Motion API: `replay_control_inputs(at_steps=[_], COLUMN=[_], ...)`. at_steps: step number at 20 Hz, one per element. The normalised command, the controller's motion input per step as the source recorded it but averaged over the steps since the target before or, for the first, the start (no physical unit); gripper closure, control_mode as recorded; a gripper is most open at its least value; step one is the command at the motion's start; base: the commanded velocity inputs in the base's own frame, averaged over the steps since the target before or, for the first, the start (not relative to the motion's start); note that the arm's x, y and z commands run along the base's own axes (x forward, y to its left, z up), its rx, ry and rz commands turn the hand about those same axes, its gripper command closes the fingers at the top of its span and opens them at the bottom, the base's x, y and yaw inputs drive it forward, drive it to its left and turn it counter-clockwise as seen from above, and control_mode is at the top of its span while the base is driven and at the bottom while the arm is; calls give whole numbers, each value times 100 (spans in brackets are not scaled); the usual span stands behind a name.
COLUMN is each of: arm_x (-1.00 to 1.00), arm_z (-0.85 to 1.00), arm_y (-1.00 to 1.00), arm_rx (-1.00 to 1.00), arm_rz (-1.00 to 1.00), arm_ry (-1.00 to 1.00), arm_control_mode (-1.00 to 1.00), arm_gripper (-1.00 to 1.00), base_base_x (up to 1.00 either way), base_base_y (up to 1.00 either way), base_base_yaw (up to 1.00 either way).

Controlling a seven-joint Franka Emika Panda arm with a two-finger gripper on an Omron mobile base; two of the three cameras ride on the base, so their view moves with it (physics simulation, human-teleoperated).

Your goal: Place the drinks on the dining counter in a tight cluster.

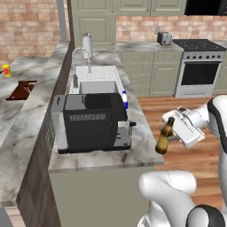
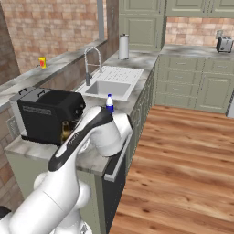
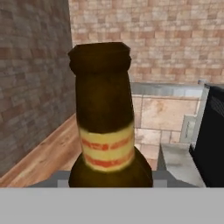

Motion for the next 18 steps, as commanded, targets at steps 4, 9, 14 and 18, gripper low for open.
replay_control_inputs(at_steps=[4, 9, 14, 18], arm_x=[-9, 0, 0, 0], arm_z=[47, 28, 0, 0], arm_y=[10, 4, 0, 0], arm_rx=[0, 0, 0, 0], arm_rz=[-5, -3, 0, 0], arm_ry=[0, 0, 0, 0], arm_control_mode=[-100, -100, -100, -100], arm_gripper=[100, 100, 100, 100], base_base_x=[0, 0, 0, 0], base_base_y=[0, 0, 0, 0], base_base_yaw=[0, 0, 0, 0])
